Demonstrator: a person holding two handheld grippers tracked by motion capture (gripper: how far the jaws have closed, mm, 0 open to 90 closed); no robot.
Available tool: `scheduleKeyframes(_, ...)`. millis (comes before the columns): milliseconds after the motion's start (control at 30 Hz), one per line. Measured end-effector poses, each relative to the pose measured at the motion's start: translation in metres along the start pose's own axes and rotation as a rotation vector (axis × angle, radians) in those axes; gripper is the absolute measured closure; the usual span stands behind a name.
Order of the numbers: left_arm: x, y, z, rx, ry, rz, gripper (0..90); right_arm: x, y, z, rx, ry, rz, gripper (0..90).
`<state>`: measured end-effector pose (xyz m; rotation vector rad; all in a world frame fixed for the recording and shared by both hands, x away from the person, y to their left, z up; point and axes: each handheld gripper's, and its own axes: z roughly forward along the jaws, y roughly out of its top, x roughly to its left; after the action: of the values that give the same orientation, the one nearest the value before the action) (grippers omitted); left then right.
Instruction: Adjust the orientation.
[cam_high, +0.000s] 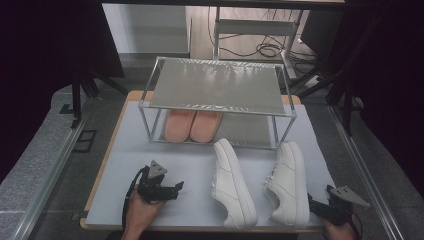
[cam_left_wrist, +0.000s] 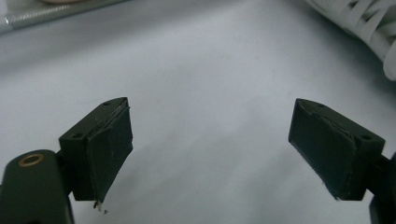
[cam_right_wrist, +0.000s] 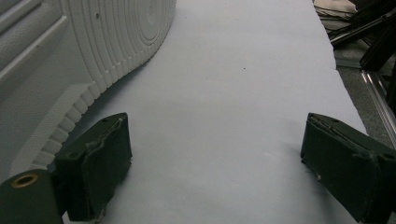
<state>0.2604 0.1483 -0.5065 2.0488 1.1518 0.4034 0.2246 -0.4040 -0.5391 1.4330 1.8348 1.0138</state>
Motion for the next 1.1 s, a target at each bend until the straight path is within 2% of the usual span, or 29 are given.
scheduleKeyframes(133,0.002,-0.010,-0.001,0.018,0.013,-0.002,13.5,0.000,0.001,0.000,0.010,0.004,0.000,8.3)
scheduleKeyframes(267,0.002,-0.021,0.002,0.058,0.050,0.024,12.3,0.000,0.004,0.000,0.028,0.003,-0.003,8.4)
scheduleKeyframes(500,0.003,-0.021,0.002,0.059,0.062,0.013,12.6,0.000,0.007,0.000,0.053,0.006,-0.016,10.9)
scheduleKeyframes(533,0.003,-0.021,0.002,0.059,0.060,0.011,12.8,0.001,0.009,-0.001,0.063,0.020,-0.029,13.8)
scheduleKeyframes(667,0.003,-0.022,0.002,0.057,0.061,0.010,12.7,0.001,0.012,-0.003,0.089,0.027,-0.041,13.7)
scheduleKeyframes(767,0.003,-0.022,0.002,0.055,0.061,0.010,12.8,0.002,0.014,-0.005,0.105,0.041,-0.044,13.5)
scheduleKeyframes(900,0.003,-0.022,0.002,0.055,0.060,0.009,12.9,-0.001,0.017,-0.009,0.111,0.031,-0.034,13.7)
scheduleKeyframes(967,0.003,-0.022,0.002,0.055,0.061,0.010,13.0,-0.004,0.020,-0.012,0.122,0.054,-0.019,13.7)
scheduleKeyframes(1100,0.003,-0.022,0.002,0.054,0.061,0.009,13.0,-0.005,0.026,-0.018,0.134,0.064,-0.037,13.4)
